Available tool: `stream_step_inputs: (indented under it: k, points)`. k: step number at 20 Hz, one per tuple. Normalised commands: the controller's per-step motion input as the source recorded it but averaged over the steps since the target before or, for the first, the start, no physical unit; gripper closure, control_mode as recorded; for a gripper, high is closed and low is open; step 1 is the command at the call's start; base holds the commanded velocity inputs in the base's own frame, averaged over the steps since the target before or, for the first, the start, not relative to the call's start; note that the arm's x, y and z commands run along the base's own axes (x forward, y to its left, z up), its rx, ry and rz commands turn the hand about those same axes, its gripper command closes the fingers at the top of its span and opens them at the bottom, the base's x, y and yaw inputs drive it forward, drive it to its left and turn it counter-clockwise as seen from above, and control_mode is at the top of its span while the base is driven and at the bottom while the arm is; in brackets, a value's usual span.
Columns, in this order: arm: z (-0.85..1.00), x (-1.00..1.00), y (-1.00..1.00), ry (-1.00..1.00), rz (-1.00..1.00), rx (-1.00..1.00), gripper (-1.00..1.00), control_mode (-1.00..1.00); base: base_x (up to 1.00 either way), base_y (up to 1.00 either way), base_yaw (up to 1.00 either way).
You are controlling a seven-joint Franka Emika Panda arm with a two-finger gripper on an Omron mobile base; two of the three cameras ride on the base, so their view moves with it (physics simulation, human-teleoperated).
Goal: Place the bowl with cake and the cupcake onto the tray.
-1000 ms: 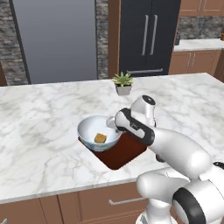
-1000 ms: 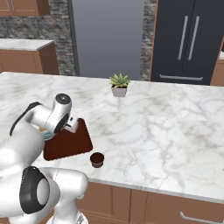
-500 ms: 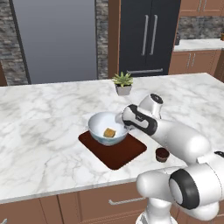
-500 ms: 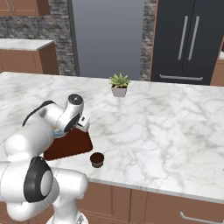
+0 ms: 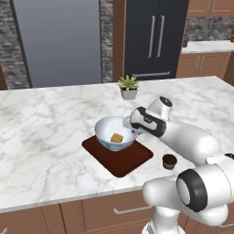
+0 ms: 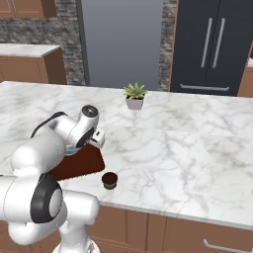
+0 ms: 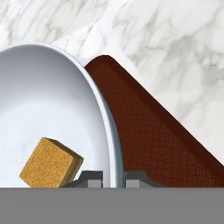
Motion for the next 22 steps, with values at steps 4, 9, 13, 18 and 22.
stream_step_inputs:
  k: [4,9,13,18,22]
  points:
    - [-0.29,0.04,0.0,0.0,0.0,0.0,1.0,-1.0,0.0,0.0,0.0]
    - [-0.32,0.05,0.0,0.0,0.0,0.0,1.0,-1.0,0.0,0.0,0.0]
    - [-0.34,0.11,0.0,0.0,0.0,0.0,1.0,-1.0,0.0,0.0,0.0]
    - [-0.21,0.24,0.0,0.0,-0.03,0.0,1.0,-1.0,0.0,0.0,0.0]
    - [-0.07,0.46,0.0,0.0,-0.06,0.0,1.0,-1.0,0.0,0.0,0.0]
